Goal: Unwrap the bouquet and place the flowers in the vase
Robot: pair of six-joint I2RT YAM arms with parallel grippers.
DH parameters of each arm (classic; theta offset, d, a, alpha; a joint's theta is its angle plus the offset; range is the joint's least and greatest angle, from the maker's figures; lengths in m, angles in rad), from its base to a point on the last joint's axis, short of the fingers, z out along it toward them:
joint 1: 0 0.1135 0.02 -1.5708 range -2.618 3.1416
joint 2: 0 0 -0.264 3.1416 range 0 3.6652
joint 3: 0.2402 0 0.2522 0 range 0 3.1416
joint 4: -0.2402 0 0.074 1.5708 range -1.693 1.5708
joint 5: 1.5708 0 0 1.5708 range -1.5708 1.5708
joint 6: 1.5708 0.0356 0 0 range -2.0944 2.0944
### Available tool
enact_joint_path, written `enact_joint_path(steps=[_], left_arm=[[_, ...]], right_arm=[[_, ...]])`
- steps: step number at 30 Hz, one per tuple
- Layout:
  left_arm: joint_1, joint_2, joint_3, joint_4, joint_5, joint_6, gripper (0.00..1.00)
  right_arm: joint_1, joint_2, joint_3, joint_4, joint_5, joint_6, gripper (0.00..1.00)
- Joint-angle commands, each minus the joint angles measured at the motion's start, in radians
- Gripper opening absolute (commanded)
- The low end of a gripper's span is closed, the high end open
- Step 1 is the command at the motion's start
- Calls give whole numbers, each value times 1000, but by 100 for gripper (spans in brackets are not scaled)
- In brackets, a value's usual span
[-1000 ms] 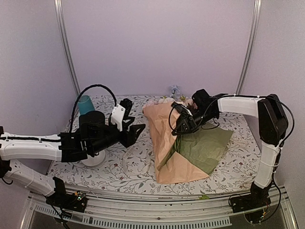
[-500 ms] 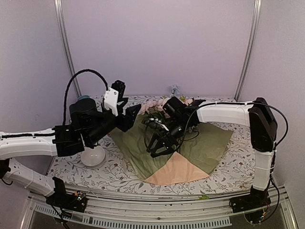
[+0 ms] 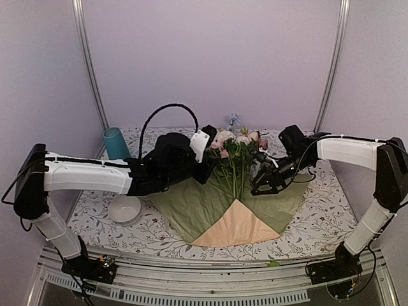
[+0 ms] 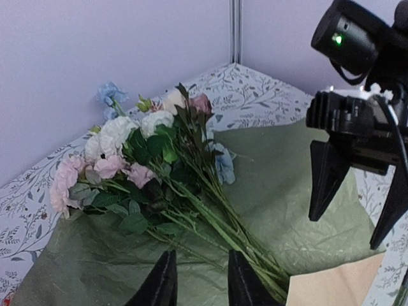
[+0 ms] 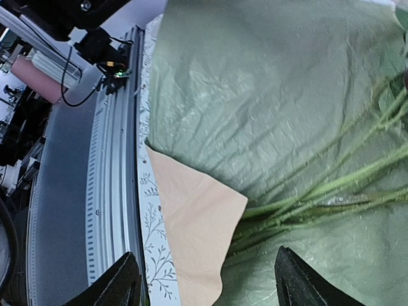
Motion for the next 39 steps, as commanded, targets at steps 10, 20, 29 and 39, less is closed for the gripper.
enact_joint_path(steps=[10,20,29,39], left_arm=[[34,201,-65,-128,391,-297,0],[45,291,-122,-76,515,-363,0],[56,310,-146,-54,500,-356,0],[57,299,-162,-37,505,-344,0]], right_arm=[[77,163,-97,115,147,2,73],[205,111,-125,-13,46,-143,51],[520,-28,-308,-48,221,-245,59],[671,-69,-284,-142,201,-223,67]])
